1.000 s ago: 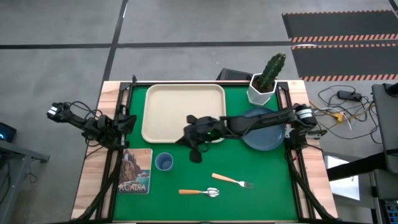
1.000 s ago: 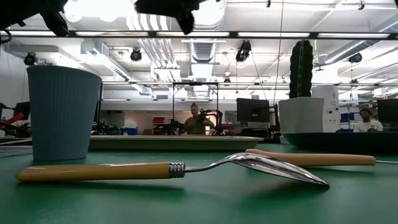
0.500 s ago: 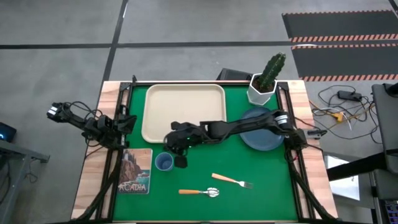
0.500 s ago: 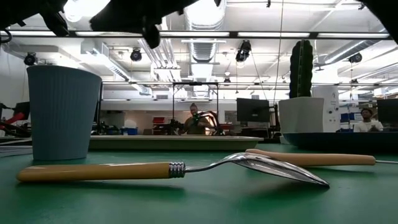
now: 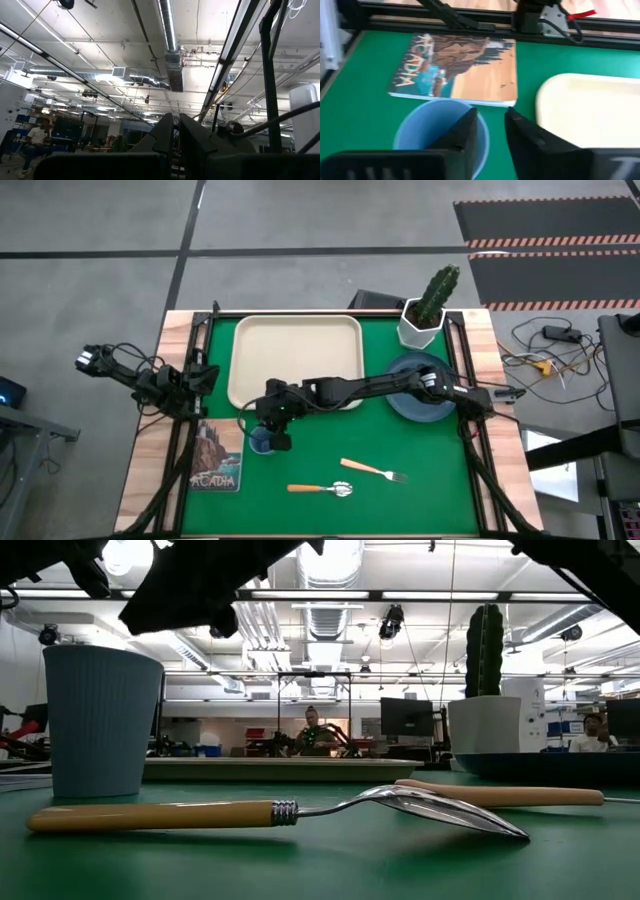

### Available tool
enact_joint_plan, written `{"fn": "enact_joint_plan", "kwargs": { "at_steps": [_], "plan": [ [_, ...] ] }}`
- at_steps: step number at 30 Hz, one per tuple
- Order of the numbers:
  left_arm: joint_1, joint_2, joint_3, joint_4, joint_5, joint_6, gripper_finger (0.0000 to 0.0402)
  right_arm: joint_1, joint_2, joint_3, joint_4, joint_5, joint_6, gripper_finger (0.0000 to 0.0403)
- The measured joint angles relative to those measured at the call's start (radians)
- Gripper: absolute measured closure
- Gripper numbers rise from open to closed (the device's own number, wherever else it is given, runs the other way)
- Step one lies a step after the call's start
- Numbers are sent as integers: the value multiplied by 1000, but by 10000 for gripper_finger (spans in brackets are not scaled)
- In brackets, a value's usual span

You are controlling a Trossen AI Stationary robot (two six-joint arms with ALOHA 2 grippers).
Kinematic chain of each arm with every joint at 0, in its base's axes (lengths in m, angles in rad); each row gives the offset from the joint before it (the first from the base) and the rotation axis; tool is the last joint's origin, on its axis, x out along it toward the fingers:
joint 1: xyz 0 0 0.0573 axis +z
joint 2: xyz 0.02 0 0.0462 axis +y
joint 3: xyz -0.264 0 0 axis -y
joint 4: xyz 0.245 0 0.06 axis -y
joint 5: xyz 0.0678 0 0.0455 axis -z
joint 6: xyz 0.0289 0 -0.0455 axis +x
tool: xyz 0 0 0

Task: Pick and place plate/cup/fork/spoon on tray
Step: Put the blue cup on the top left of the white tray

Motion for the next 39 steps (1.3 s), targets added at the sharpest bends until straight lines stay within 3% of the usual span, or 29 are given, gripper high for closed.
{"fn": "enact_joint_plan", "kwargs": {
  "at_steps": [9, 20, 27, 36, 39],
  "plan": [
    [0, 0, 0, 0, 0, 0, 391, 0, 0, -25, -22, 62, 41, 206],
    [0, 0, -1, 0, 0, 1, 391, 3, 0, -128, 49, 29, 157, 197],
    [0, 0, -1, 0, 0, 1, 391, 2, -1, -148, 53, -20, 201, 237],
    [0, -1, -1, 0, 0, 1, 391, 0, -1, -147, 55, -21, 252, 374],
    [0, -1, -1, 0, 0, 1, 391, -1, -1, -137, 51, -33, 256, 390]
  ]
}}
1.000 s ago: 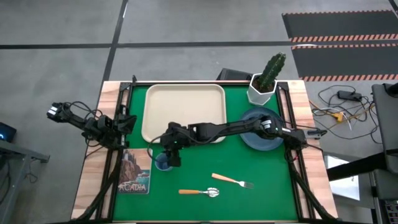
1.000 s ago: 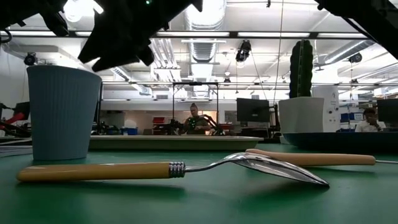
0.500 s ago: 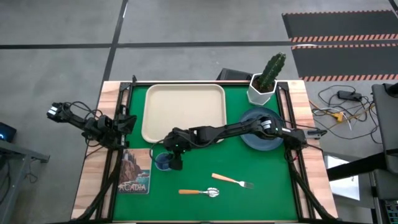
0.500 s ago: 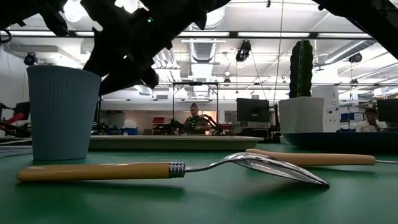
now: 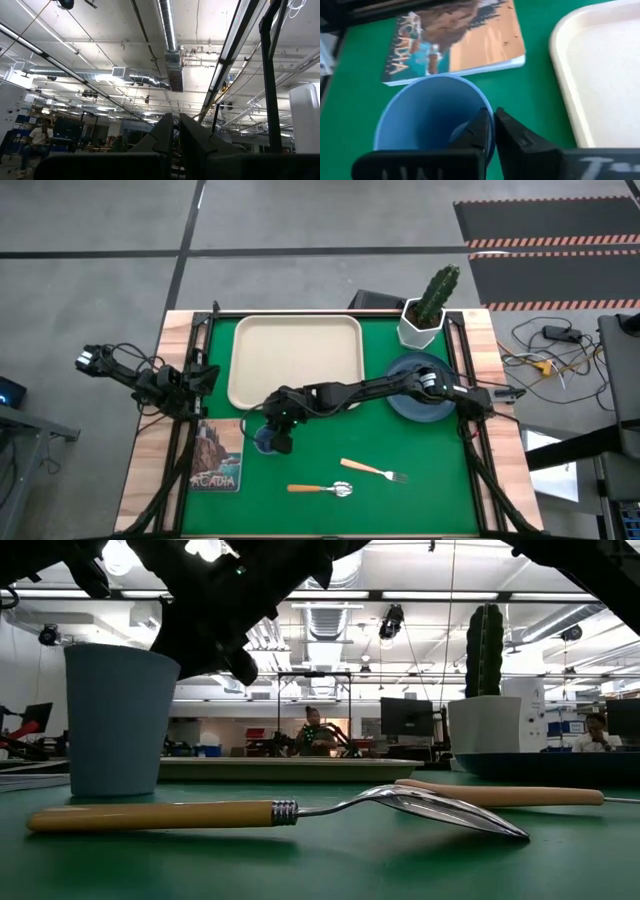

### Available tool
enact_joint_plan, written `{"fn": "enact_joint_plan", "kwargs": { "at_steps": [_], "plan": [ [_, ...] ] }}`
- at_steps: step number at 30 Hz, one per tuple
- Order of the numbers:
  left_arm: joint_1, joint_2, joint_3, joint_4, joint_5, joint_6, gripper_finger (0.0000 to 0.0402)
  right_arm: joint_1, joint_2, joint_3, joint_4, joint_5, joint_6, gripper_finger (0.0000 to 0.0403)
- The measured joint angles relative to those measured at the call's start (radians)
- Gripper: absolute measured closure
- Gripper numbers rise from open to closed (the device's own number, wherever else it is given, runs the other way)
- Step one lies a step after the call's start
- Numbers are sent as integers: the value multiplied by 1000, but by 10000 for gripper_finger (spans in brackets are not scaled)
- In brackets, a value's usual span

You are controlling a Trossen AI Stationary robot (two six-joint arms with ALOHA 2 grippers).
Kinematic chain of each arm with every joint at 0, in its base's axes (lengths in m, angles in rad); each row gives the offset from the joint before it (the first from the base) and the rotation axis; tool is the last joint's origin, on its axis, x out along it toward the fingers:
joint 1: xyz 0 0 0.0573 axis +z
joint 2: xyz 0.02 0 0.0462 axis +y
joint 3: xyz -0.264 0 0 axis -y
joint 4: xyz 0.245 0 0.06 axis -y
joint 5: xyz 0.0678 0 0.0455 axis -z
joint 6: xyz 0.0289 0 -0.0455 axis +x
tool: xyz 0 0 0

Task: Pick and place plate/cup/fork/spoon on tray
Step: Put the blue cup on the top left of the white tray

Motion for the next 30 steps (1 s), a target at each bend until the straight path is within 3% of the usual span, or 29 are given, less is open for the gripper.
{"fn": "enact_joint_plan", "kwargs": {
  "at_steps": [5, 12, 21, 30],
  "plan": [
    [0, 0, 0, 0, 0, 0, 391, -36, -8, 75, -81, -123, -10, 393],
    [0, 0, 0, 0, 0, -1, 391, -197, -29, 227, -226, -134, -83, 394],
    [0, 0, 0, 0, 0, -1, 391, -480, 7, 187, -103, -127, -7, 394],
    [0, 0, 1, 1, -2, 0, 391, -601, 118, 191, -23, -133, 57, 394]
  ]
}}
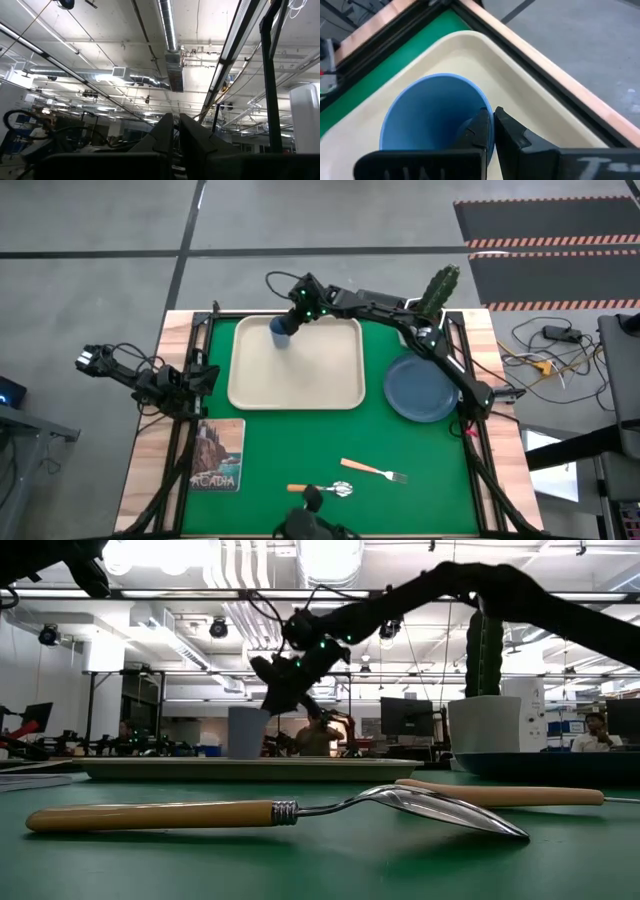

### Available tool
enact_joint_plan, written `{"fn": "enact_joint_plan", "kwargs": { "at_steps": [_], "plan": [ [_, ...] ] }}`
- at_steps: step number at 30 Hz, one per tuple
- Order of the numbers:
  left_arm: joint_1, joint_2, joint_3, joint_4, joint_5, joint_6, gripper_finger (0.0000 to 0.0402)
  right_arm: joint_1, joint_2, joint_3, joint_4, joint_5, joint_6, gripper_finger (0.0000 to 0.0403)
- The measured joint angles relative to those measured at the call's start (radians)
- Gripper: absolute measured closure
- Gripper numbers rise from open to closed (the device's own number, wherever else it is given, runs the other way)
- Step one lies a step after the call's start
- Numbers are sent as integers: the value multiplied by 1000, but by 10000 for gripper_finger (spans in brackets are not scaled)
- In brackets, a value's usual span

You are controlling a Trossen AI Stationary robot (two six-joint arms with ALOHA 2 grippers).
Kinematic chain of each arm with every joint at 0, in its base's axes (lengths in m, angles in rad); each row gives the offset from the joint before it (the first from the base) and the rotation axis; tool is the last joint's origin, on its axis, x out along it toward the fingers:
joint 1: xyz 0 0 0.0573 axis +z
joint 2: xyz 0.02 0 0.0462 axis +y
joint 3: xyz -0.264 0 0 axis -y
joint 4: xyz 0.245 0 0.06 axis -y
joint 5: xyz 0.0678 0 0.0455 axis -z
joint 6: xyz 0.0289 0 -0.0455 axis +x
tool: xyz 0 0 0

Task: Pick and place plate/cup/fork/spoon on tray
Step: Put the blue cup on the top left of the white tray

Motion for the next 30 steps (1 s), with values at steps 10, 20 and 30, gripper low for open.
{"fn": "enact_joint_plan", "kwargs": {
  "at_steps": [10, 20, 30],
  "plan": [
    [0, 0, 0, 0, -1, 3, 391, 2, 6, 7, 6, 25, -3, 376],
    [0, 0, 0, 0, -2, 3, 391, 2, -17, 7, -6, 26, 17, 298],
    [0, 0, 0, 0, -4, 3, 391, 1, -158, 14, -246, 75, -98, 322]
  ]
}}
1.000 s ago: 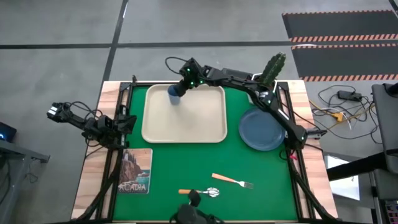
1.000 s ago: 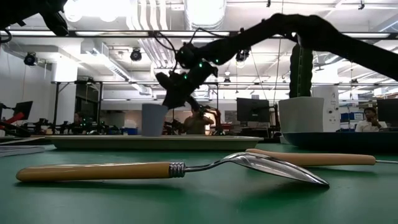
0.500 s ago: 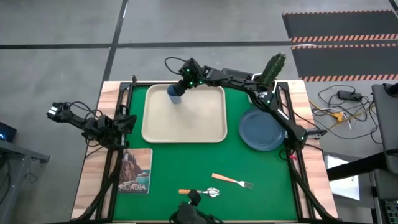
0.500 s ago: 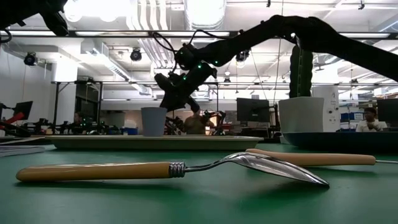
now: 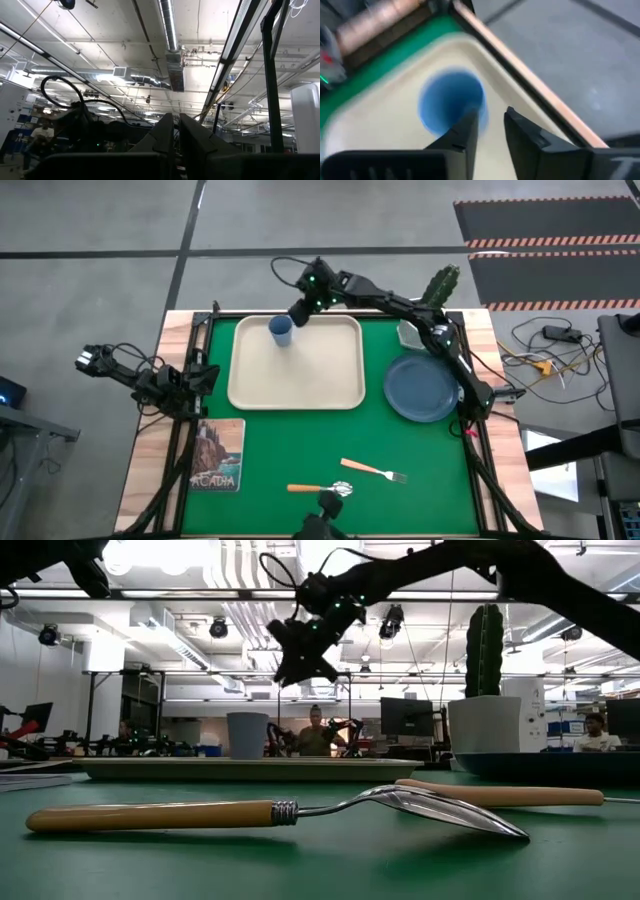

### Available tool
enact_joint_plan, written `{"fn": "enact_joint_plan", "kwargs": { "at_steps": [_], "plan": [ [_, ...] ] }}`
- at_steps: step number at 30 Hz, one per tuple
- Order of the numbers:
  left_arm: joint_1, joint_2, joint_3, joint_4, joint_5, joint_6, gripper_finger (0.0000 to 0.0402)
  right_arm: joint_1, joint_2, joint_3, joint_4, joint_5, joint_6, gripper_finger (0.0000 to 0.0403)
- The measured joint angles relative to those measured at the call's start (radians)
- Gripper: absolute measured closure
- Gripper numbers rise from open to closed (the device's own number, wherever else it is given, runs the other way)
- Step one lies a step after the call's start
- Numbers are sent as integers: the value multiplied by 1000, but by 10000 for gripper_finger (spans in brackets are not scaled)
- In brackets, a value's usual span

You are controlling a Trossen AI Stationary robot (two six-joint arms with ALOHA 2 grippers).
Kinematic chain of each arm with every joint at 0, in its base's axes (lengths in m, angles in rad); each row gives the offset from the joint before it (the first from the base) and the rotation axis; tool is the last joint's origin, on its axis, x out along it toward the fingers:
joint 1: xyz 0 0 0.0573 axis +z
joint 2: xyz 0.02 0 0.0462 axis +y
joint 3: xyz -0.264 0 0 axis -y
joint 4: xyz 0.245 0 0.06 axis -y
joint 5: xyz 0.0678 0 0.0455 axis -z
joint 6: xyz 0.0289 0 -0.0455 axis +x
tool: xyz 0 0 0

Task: Pick and place plate/cup/fork/spoon on tray
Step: Put the blue cup on the top left of the white tray

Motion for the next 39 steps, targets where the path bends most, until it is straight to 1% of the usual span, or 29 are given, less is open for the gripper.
{"fn": "enact_joint_plan", "kwargs": {
  "at_steps": [3, 5, 6, 10, 16, 27, 32, 39],
  "plan": [
    [0, 0, 0, 0, -3, 0, 391, 8, 11, -10, -100, 13, -58, 361],
    [0, 0, 0, 0, -3, 0, 391, 14, 26, -27, -121, 21, -81, 384],
    [0, 0, 0, 0, -3, 0, 391, 18, 35, -40, -117, 27, -86, 389],
    [0, 0, 0, 0, -3, 0, 391, 33, 78, -83, -40, 29, -76, 393],
    [0, 0, 0, 0, -3, 0, 391, 59, 117, -84, 81, 28, -70, 394],
    [0, 0, 0, 0, -3, 0, 391, 70, 167, -83, 288, 31, -38, 394],
    [0, 0, 0, 0, -3, 0, 391, 70, 178, -84, 289, 33, -17, 394],
    [0, 0, 0, 0, -3, 0, 391, 71, 185, -84, 323, 56, -41, 394]
  ]
}}
